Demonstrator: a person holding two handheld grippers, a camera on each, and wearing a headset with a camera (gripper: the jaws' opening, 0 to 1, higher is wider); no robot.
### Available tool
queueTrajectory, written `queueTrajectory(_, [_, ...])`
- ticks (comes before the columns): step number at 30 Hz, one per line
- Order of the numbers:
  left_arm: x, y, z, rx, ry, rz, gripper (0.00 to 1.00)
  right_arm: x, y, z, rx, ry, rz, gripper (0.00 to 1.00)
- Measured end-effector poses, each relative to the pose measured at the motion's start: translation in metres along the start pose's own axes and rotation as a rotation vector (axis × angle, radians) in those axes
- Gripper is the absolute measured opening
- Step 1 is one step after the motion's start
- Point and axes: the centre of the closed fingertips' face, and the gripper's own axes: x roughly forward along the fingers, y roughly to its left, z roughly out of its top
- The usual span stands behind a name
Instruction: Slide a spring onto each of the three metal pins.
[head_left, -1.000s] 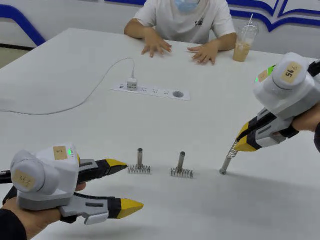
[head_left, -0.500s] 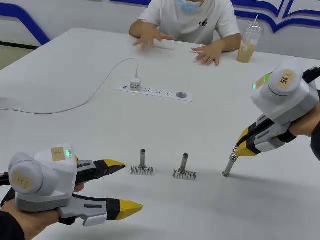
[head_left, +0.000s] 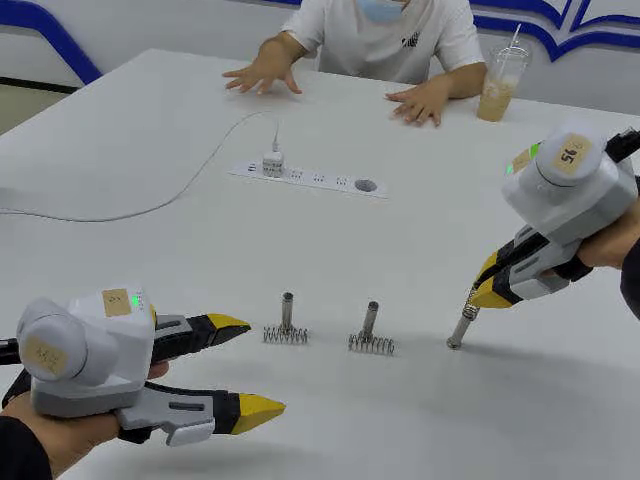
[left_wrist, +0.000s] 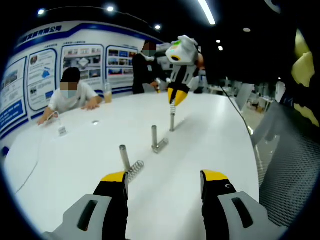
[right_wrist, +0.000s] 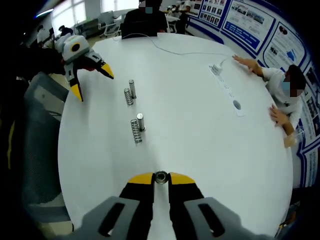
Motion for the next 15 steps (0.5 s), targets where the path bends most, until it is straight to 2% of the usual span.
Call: queueTrajectory(15, [-0.001, -0.001, -0.001, -0.006, 0.003, 0.007, 0.59, 0.029, 0.002, -0.015, 0.035, 0.007, 0.012, 0.12])
